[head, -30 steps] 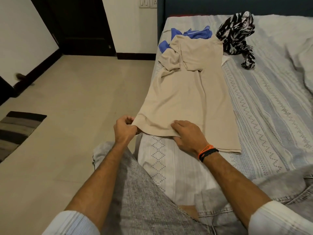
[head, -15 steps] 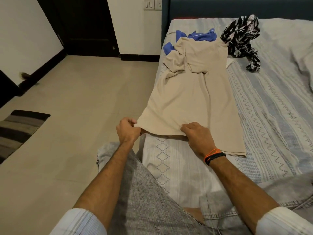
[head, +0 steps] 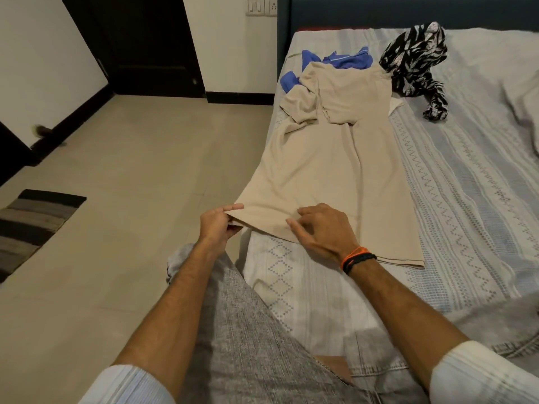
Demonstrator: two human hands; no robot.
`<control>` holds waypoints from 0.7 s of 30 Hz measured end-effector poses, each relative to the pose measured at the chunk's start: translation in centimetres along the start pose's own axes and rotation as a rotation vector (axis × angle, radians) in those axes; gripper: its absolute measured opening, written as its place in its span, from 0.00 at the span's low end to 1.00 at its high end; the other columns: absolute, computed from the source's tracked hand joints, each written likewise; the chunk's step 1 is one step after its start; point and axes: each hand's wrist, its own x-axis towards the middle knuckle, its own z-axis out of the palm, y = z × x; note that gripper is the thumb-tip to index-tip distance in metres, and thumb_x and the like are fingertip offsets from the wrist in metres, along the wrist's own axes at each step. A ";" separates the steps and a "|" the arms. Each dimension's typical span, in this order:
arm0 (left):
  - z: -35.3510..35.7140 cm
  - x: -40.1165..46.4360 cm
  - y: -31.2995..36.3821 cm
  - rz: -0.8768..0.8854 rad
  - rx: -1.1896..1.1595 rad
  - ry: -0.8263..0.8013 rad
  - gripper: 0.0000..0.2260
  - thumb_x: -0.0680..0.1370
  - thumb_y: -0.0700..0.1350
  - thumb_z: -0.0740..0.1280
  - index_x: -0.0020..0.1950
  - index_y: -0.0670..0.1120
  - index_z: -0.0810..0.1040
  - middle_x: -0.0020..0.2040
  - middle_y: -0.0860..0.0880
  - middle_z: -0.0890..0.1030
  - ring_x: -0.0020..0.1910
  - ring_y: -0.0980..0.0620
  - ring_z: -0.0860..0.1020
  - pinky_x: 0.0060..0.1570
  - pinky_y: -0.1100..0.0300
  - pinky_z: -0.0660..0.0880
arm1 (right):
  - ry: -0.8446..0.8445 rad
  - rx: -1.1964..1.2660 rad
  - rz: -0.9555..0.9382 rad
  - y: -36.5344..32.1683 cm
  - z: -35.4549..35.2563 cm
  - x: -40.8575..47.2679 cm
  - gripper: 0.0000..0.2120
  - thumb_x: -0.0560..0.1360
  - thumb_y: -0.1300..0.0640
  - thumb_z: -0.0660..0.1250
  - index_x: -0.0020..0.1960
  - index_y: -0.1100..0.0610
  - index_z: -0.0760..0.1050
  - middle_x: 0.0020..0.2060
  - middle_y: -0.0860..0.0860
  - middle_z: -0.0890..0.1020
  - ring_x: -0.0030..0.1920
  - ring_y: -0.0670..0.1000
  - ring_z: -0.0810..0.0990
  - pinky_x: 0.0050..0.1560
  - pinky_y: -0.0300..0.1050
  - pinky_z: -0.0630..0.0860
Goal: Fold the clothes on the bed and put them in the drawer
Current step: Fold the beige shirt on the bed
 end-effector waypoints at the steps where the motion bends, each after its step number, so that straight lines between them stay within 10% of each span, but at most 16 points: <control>1: -0.1 -0.4 0.2 -0.019 -0.042 -0.001 0.19 0.76 0.26 0.54 0.44 0.39 0.83 0.39 0.41 0.81 0.34 0.52 0.80 0.41 0.56 0.80 | 0.007 -0.014 0.002 -0.3 0.1 0.2 0.27 0.81 0.39 0.53 0.33 0.54 0.76 0.36 0.47 0.80 0.42 0.50 0.77 0.40 0.48 0.73; 4: -0.2 -1.3 0.8 -0.033 -0.149 -0.030 0.16 0.76 0.27 0.54 0.50 0.35 0.81 0.31 0.45 0.78 0.23 0.57 0.75 0.51 0.51 0.79 | 0.022 -0.009 -0.002 -0.9 0.6 0.4 0.17 0.79 0.44 0.60 0.38 0.53 0.76 0.37 0.46 0.79 0.38 0.51 0.77 0.37 0.48 0.74; 8: -0.2 -2.0 1.1 -0.020 -0.221 -0.156 0.20 0.68 0.32 0.55 0.54 0.37 0.81 0.54 0.41 0.81 0.42 0.49 0.79 0.48 0.53 0.76 | 0.036 0.092 0.087 -1.0 0.9 -0.1 0.16 0.75 0.41 0.65 0.52 0.52 0.78 0.45 0.47 0.78 0.40 0.51 0.77 0.41 0.48 0.76; 12: -0.7 -1.7 0.9 -0.098 -0.390 -0.156 0.14 0.70 0.39 0.58 0.46 0.39 0.82 0.53 0.41 0.83 0.49 0.43 0.79 0.49 0.52 0.78 | -0.053 0.141 0.101 -0.3 0.8 -0.7 0.22 0.72 0.37 0.66 0.59 0.50 0.77 0.50 0.45 0.76 0.46 0.49 0.78 0.48 0.49 0.77; 15: -0.3 -1.1 0.3 -0.034 -0.156 0.031 0.03 0.73 0.37 0.72 0.46 0.39 0.81 0.45 0.43 0.83 0.43 0.46 0.81 0.36 0.56 0.80 | -0.050 0.247 0.164 0.2 0.5 -0.8 0.23 0.70 0.36 0.69 0.59 0.48 0.77 0.50 0.43 0.77 0.47 0.44 0.76 0.51 0.44 0.76; 21: 0.2 -0.1 0.1 0.012 0.087 0.175 0.12 0.70 0.32 0.75 0.51 0.43 0.84 0.48 0.45 0.83 0.38 0.54 0.79 0.37 0.61 0.79 | -0.051 0.334 0.379 0.8 0.2 -0.3 0.25 0.76 0.41 0.66 0.67 0.55 0.73 0.46 0.48 0.80 0.49 0.50 0.78 0.51 0.48 0.77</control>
